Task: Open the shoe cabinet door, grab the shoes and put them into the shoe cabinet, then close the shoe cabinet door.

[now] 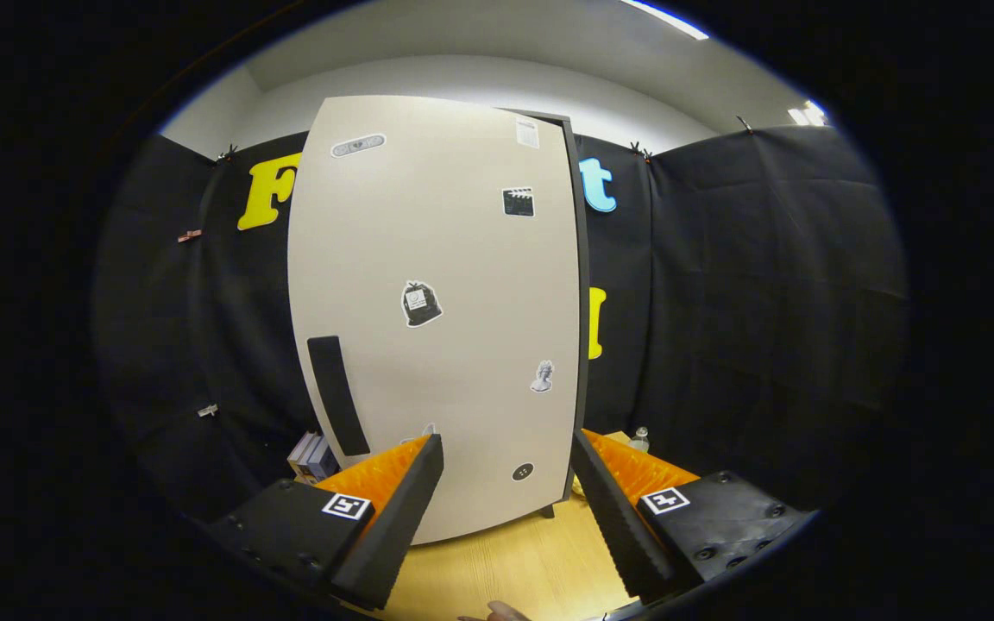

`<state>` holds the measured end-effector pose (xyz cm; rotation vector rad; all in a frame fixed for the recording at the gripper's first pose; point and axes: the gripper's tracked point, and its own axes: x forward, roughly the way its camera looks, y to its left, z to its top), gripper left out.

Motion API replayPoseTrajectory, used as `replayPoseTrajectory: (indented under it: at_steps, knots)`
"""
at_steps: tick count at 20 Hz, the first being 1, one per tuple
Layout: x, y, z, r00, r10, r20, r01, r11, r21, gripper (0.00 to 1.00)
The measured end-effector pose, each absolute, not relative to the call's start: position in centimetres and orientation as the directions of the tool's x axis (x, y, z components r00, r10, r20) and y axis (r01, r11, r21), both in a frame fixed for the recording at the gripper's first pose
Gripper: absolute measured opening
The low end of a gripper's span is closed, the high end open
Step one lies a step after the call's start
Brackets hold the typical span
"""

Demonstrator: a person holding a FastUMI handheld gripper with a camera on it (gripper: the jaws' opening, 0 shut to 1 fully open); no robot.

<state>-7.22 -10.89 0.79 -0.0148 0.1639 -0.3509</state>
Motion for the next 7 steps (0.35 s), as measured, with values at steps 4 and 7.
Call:
replayPoseTrajectory:
  at_steps: [4, 7]
  knots:
    - [-7.1, -10.6, 0.92, 0.929, -0.338, -0.149, 0.335, 0.941, -0.042, 0.98]
    - [-6.96, -10.38, 0.69, 0.93, -0.335, -0.152, 0.332, 0.942, -0.041, 0.98]
